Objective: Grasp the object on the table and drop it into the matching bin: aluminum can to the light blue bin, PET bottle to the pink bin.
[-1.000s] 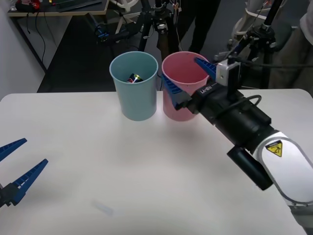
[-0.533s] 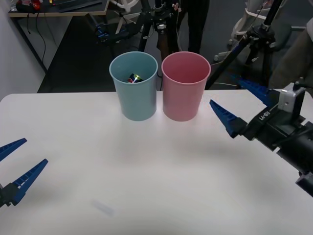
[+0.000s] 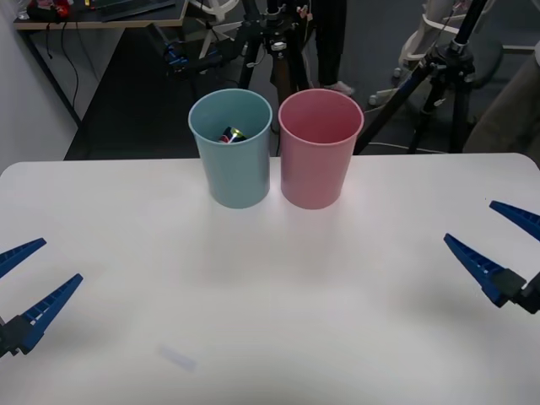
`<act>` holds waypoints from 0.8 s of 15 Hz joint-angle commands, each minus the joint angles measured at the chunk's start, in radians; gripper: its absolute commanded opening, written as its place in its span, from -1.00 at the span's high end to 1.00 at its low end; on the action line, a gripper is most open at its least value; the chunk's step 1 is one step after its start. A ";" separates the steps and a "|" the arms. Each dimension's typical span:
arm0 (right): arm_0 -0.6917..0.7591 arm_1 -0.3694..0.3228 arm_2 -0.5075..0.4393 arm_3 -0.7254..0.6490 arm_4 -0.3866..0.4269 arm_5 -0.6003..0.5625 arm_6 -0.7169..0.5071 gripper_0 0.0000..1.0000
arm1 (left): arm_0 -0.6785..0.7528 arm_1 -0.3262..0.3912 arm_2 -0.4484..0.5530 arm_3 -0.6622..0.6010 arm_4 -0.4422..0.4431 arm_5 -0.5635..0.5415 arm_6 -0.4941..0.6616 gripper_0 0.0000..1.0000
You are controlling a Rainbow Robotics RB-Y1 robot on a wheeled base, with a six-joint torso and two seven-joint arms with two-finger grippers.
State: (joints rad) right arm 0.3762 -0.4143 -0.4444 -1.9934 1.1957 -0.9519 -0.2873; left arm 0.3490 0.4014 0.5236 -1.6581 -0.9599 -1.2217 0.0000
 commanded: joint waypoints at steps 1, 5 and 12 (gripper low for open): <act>0.021 0.002 -0.060 0.054 -0.031 -0.070 0.016 -1.00 | 0.000 0.000 0.000 0.000 0.000 0.000 0.000 -1.00; 0.041 0.000 -0.117 0.096 -0.038 -0.105 0.057 -1.00 | 0.000 0.000 0.000 0.000 0.000 0.000 0.000 -1.00; 0.066 0.000 -0.126 0.096 -0.051 -0.105 0.063 -1.00 | 0.000 0.000 0.000 0.000 0.000 0.000 0.000 -1.00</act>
